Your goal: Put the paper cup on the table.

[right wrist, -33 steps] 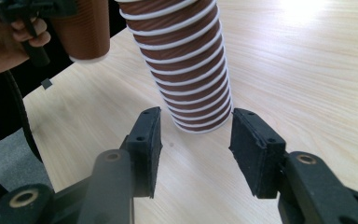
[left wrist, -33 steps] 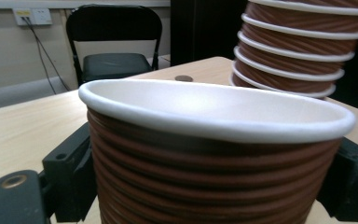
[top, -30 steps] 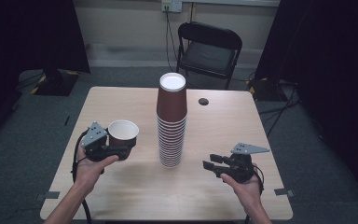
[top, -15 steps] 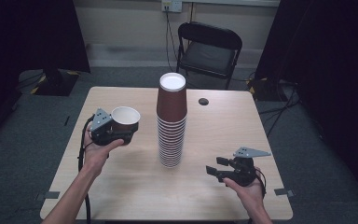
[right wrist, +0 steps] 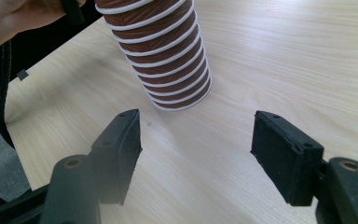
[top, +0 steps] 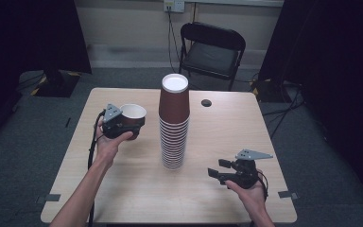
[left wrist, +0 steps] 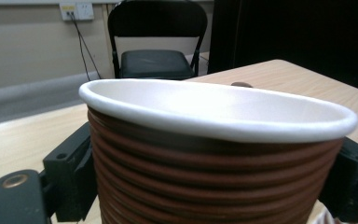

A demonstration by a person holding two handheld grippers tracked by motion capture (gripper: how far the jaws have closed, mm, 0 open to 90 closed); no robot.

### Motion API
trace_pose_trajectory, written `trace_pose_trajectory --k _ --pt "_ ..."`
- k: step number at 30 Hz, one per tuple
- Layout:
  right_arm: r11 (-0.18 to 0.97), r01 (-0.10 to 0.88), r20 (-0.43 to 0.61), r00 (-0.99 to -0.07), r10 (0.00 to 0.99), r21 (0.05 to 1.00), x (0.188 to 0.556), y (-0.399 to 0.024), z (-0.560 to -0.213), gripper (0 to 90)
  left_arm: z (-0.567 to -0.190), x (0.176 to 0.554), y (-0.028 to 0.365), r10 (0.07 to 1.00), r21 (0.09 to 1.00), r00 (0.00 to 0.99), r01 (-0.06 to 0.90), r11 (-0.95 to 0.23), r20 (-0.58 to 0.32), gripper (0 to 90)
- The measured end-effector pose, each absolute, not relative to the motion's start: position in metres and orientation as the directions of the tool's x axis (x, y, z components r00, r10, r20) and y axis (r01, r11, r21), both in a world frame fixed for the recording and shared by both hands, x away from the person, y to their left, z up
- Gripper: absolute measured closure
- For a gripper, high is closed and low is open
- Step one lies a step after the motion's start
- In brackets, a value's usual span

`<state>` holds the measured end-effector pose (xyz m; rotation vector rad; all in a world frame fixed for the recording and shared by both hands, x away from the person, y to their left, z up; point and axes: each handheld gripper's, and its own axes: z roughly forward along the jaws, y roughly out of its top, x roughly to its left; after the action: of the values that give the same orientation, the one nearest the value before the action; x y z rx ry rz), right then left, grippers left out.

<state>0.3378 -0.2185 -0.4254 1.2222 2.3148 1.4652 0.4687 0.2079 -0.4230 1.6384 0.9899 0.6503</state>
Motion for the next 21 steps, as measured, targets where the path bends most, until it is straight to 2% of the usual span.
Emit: trace_pose_trajectory --k 14,17,21 --pt "0.185 0.565 0.302 -0.657 0.691 0.804 0.338 -0.221 -0.428 33.9 -0.462 0.492 0.207 0.863 0.931 0.493 0.356 -0.079 -0.115 10.5" --pt "0.155 0.584 0.347 -0.652 0.674 0.796 0.339 -0.223 -0.429 33.9 -0.466 0.492 0.206 0.866 0.937 0.490 0.339 -0.088 -0.096 10.4" --pt "0.150 0.579 0.344 -0.651 0.677 0.801 0.339 -0.226 -0.428 33.9 -0.472 0.490 0.209 0.865 0.943 0.492 0.326 -0.074 -0.103 10.2"
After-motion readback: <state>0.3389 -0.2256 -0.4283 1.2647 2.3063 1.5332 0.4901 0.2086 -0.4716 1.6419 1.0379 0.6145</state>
